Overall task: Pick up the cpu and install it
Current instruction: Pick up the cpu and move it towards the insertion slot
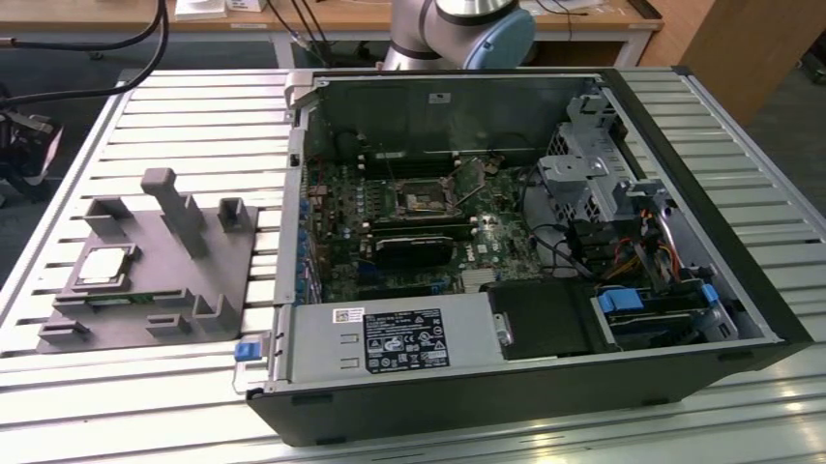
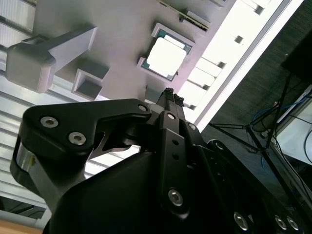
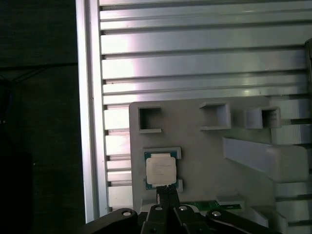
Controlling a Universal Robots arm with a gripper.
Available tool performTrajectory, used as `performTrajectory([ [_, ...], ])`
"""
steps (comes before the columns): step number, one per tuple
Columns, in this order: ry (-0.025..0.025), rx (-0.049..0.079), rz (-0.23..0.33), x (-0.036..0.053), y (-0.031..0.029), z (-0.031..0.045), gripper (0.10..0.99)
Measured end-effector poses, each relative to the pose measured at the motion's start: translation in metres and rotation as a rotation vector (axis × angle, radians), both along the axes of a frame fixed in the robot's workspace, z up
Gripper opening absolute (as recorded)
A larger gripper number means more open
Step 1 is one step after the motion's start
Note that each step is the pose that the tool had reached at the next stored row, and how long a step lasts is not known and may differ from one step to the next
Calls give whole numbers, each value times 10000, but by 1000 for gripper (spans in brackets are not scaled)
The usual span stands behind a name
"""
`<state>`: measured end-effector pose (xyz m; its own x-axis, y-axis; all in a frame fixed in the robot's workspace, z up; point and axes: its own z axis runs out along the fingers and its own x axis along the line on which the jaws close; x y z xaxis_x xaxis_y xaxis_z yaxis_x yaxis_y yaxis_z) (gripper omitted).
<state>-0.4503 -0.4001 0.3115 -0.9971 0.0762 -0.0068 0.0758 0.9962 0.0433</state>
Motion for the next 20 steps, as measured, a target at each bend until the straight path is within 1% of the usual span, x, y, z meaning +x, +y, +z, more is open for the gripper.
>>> performTrajectory([
  [20, 0, 0, 0, 0, 0, -121, 106],
])
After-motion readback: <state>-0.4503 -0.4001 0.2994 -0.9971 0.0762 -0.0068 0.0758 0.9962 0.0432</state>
